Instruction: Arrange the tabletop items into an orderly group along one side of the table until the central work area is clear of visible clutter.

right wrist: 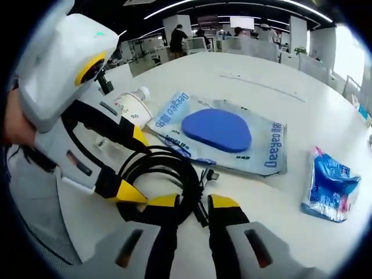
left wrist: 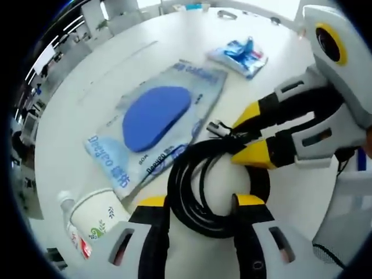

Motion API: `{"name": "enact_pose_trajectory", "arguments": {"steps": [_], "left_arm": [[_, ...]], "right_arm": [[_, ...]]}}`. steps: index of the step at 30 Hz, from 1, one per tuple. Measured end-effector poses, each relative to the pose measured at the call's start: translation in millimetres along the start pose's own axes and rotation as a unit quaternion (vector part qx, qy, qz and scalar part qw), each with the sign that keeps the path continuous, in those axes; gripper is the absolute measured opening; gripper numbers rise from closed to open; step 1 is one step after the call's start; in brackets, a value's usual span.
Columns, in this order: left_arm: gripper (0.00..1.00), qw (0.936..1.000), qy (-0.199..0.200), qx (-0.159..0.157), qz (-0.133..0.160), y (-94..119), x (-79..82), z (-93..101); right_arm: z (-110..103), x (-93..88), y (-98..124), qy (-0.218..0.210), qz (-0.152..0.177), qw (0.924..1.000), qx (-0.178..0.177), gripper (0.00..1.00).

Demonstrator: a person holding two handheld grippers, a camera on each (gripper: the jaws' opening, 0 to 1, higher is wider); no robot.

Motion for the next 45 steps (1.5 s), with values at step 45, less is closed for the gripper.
{"name": "enact_pose_trajectory", "arguments": {"steps": [45], "left_arm": [[0.03, 0.9981, 0.061, -0.006, 0.013, 12, 5.2, 3.9]], "right_arm": [[5, -6.0, 20, -0.024, 0.006, 0.9996, -0.014, 0.07]]}}
Point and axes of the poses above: the point that each gripper's makers call its tool centre point, and the gripper's own axes: y roughly backward along the fingers, z roughly to its right, x roughly out of its top, the point moved 5 cm from there along y, roughly backward along the fingers, and after that the axes turned 3 degrees about x, right-handed, at the moved point
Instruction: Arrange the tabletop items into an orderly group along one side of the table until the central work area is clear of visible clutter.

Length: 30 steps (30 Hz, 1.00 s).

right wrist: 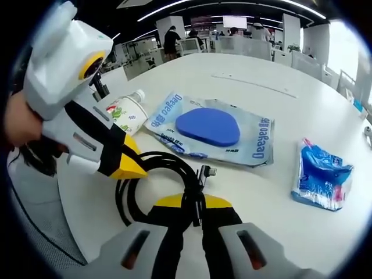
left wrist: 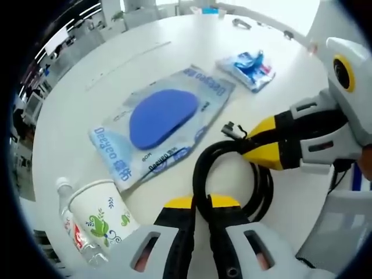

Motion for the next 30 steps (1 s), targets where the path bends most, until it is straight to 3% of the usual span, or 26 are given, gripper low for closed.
{"name": "enact_pose_trajectory", "arguments": {"steps": [10, 30], "left_arm": [[0.02, 0.9999, -0.005, -0.009, 0.007, 7, 9.5, 11.7], [0.02, 0.9986, -0.03, -0.029, 0.031, 15, 47.7, 37.5]], "right_arm": [[5, 2.9, 18, -0.005, 0.011, 0.9999, -0.01, 0.07], [33, 8.1, 57, -0.018, 0.028, 0.9987, -0.04, 0.07]]}}
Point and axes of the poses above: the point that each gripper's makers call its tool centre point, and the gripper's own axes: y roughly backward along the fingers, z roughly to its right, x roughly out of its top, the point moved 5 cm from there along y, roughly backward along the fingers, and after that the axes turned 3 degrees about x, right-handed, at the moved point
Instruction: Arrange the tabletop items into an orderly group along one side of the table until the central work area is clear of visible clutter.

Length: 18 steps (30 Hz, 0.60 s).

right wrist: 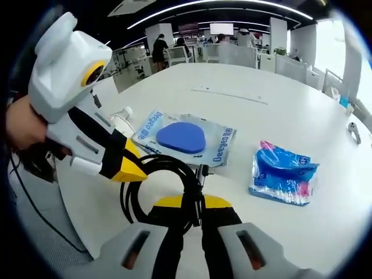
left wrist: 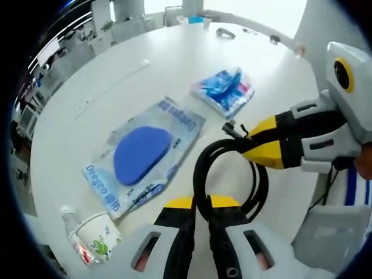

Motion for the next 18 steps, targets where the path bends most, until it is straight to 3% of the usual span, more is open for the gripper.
{"name": "enact_pose_trajectory", "arguments": {"steps": [18], "left_arm": [[0.02, 0.9991, -0.029, -0.029, 0.006, -15, 35.9, 32.1]], "right_arm": [[39, -8.2, 27, -0.016, 0.001, 0.9993, -0.033, 0.07]]}}
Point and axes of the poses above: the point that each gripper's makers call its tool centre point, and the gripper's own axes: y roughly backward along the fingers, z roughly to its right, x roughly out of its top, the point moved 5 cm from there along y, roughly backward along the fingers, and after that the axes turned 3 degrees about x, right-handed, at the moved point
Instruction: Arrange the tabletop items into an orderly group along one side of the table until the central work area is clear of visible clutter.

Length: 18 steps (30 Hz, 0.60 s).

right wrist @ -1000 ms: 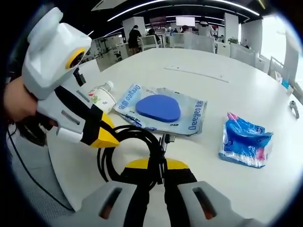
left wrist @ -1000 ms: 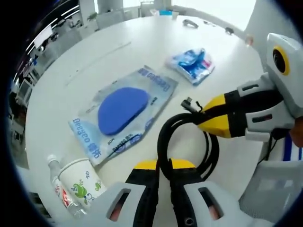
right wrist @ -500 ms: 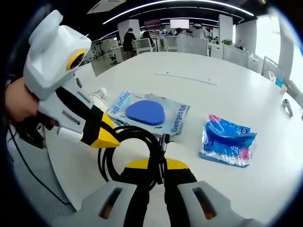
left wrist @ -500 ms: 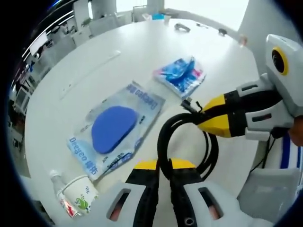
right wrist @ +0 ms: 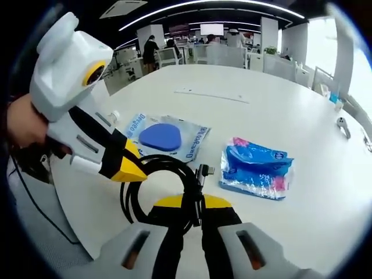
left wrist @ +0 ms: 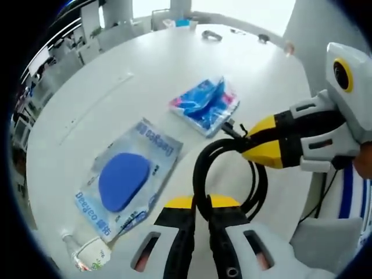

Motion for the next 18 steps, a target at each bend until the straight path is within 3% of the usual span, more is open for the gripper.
{"name": "enact_pose_trajectory", "arguments": {"steps": [18], "left_arm": [[0.02, 0.999, -0.02, -0.037, -0.017, -38, 35.4, 33.5]], "right_arm": [[51, -22.9, 14, -0.032, -0.016, 0.999, -0.026, 0.07]]}}
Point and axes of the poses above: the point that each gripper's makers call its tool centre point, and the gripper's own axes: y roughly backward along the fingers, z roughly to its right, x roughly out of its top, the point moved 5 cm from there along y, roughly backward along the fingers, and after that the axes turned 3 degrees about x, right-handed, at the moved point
